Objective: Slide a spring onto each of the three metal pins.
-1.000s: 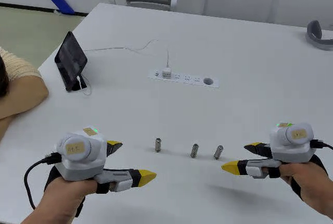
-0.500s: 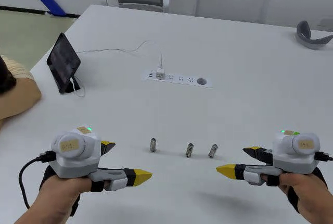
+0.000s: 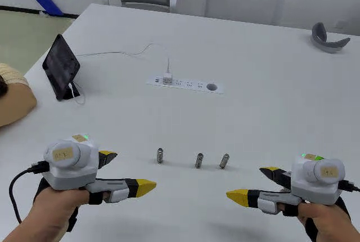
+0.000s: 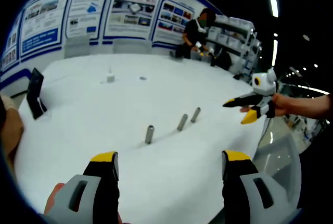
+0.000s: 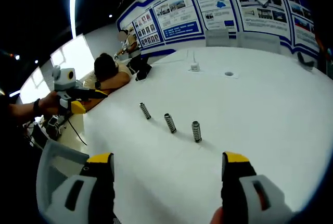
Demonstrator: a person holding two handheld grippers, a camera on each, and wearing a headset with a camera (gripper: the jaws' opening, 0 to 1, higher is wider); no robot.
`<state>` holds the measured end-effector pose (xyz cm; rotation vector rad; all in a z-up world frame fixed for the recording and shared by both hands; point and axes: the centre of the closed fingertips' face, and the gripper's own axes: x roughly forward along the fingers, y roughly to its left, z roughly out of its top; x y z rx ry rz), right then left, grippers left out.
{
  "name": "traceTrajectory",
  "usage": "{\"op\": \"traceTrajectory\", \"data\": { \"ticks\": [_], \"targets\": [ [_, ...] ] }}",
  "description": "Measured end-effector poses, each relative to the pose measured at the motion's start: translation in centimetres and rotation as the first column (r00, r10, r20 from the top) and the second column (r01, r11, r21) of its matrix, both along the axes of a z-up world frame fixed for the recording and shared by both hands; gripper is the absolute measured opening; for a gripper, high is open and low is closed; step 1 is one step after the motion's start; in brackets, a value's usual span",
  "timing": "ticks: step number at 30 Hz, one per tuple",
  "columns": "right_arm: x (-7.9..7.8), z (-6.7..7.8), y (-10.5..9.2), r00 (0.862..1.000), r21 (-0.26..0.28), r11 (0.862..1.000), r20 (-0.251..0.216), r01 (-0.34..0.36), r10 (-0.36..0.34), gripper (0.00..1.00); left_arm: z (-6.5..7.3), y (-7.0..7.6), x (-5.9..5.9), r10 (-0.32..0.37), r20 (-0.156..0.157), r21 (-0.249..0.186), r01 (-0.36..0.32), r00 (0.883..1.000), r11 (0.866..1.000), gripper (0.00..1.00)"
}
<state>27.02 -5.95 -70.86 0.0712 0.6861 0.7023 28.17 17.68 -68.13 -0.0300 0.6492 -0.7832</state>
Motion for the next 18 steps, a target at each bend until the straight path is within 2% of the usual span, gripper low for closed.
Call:
{"op": "traceTrajectory", "data": {
  "ticks": [5, 8, 10, 13, 15, 18],
  "targets": [
    [-0.22, 0.01, 0.22, 1.0, 0.005, 1.0, -0.001, 0.002, -0.002, 0.87, -0.24, 0.55, -0.17, -0.002, 0.004, 0.02, 0.002, 1.0, 1.0, 0.8],
    [-0.29, -0.07, 0.31, 1.0, 0.007, 1.0, -0.002, 0.0, 0.0, 0.88, -0.52, 0.84, -0.04, 0.011, -0.012, 0.007, -0.01, 1.0, 1.0, 0.82],
    [-0.33, -0.1, 0.35, 1.0, 0.005, 1.0, -0.003, -0.002, 0.002, 0.88, -0.49, 1.0, 0.02, 0.014, -0.001, 0.014, -0.014, 1.0, 1.0, 0.83],
    [-0.33, -0.01, 0.37, 1.0, 0.005, 1.0, -0.001, -0.002, 0.002, 0.88, -0.49, 0.98, -0.12, 0.02, -0.017, 0.004, -0.02, 1.0, 1.0, 0.86],
    [-0.32, -0.01, 0.34, 1.0, 0.006, 1.0, 0.0, -0.002, 0.002, 0.89, -0.41, 1.1, -0.09, 0.02, -0.004, 0.012, -0.02, 1.0, 1.0, 0.85],
    [-0.31, 0.01, 0.26, 1.0, 0.006, 1.0, 0.0, 0.002, -0.002, 0.89, -0.4, 1.16, -0.14, 0.018, -0.007, 0.013, -0.018, 1.0, 1.0, 0.86]
  ]
}}
